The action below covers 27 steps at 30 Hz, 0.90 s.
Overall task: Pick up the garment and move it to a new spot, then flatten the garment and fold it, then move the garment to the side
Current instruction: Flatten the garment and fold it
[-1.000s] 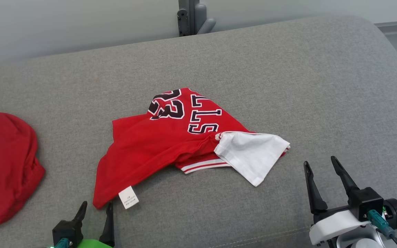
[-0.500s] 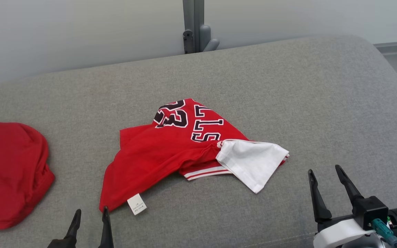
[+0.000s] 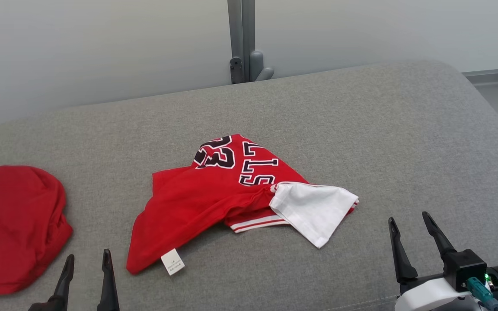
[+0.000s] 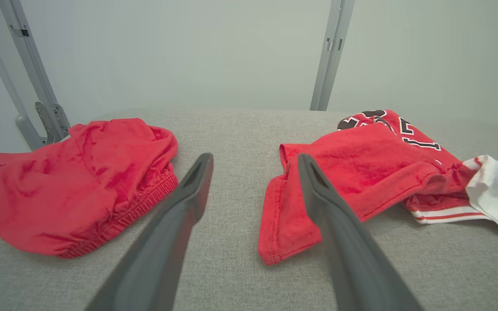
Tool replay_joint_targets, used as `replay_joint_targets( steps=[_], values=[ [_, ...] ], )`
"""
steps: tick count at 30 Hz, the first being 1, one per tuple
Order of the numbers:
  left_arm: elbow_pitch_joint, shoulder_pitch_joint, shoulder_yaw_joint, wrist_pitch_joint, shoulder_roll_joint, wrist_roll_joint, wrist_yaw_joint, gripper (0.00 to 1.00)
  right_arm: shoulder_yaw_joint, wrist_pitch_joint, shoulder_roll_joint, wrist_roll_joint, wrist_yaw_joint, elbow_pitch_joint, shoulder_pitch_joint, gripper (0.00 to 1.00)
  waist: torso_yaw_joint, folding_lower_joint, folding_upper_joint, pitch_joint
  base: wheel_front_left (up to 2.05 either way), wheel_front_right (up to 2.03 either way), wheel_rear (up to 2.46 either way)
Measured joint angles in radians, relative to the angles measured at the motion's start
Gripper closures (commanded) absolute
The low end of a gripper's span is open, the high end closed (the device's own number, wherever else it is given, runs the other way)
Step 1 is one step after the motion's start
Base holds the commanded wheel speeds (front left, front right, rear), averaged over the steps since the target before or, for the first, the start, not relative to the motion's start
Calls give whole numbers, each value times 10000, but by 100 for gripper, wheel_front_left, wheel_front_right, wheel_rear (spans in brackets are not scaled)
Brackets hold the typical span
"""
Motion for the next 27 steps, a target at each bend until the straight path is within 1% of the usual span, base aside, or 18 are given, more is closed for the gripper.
replay_joint_targets(
  steps=[6,15,21,27],
  values=[
    [82,19,443,0,-38,316,-328,0,-77,0,-17,-157,0,98,15,0,-48,0,0,-90,0,0,0],
    [171,14,681,-2,-75,485,-502,0,29,0,-111,-173,0,203,-67,0,244,0,0,-93,0,0,0],
    [295,13,681,0,-86,514,-529,0,115,0,-102,-132,0,238,-218,0,462,0,0,-86,0,0,0],
    [366,13,665,0,-92,537,-558,0,192,0,-84,-115,0,265,-232,0,502,0,0,-83,0,0,0]
  ],
)
